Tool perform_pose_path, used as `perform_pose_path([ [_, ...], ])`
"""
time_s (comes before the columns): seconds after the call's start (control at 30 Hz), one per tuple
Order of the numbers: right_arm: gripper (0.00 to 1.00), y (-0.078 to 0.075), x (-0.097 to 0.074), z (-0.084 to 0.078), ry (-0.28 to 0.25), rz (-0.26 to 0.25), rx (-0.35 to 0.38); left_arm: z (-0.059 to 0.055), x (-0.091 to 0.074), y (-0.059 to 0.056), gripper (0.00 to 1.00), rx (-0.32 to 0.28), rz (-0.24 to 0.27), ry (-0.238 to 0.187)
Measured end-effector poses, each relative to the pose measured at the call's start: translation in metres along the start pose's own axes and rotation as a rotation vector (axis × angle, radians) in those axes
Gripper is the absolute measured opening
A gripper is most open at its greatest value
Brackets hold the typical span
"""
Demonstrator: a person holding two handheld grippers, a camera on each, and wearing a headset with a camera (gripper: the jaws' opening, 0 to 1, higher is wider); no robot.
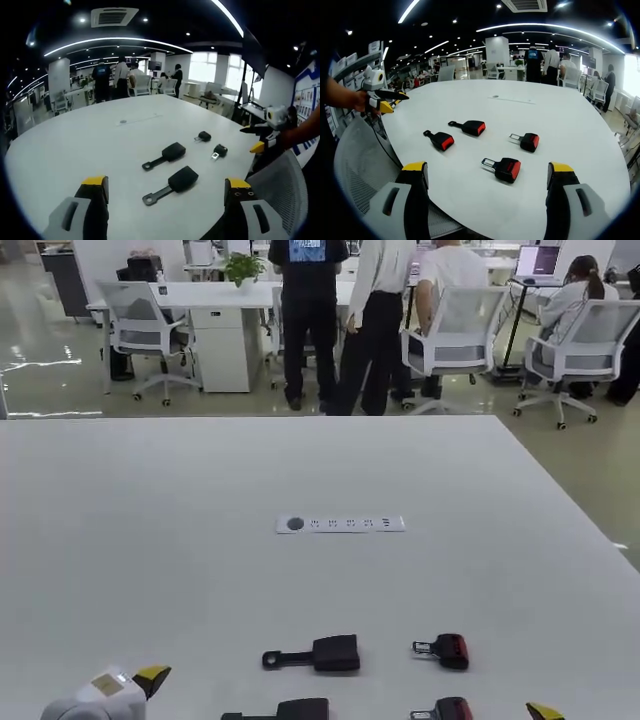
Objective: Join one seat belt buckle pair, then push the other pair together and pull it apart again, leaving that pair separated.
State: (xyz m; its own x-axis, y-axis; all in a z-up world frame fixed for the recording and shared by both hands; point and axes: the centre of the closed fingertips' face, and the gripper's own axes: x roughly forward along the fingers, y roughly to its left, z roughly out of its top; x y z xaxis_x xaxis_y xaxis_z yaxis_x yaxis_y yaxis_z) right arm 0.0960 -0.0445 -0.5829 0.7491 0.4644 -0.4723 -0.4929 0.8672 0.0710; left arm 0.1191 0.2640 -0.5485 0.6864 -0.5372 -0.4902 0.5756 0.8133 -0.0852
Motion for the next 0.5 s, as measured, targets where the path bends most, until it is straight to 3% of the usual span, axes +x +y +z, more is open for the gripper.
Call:
perform_pose_path([
  [0.5, 0.99, -0.0011, -0.0043, -0.0022, -0.001, -0.003, 0.003, -0.003, 0.0014, -0.0033, 0.98, -0.002, -0.003, 0.004],
])
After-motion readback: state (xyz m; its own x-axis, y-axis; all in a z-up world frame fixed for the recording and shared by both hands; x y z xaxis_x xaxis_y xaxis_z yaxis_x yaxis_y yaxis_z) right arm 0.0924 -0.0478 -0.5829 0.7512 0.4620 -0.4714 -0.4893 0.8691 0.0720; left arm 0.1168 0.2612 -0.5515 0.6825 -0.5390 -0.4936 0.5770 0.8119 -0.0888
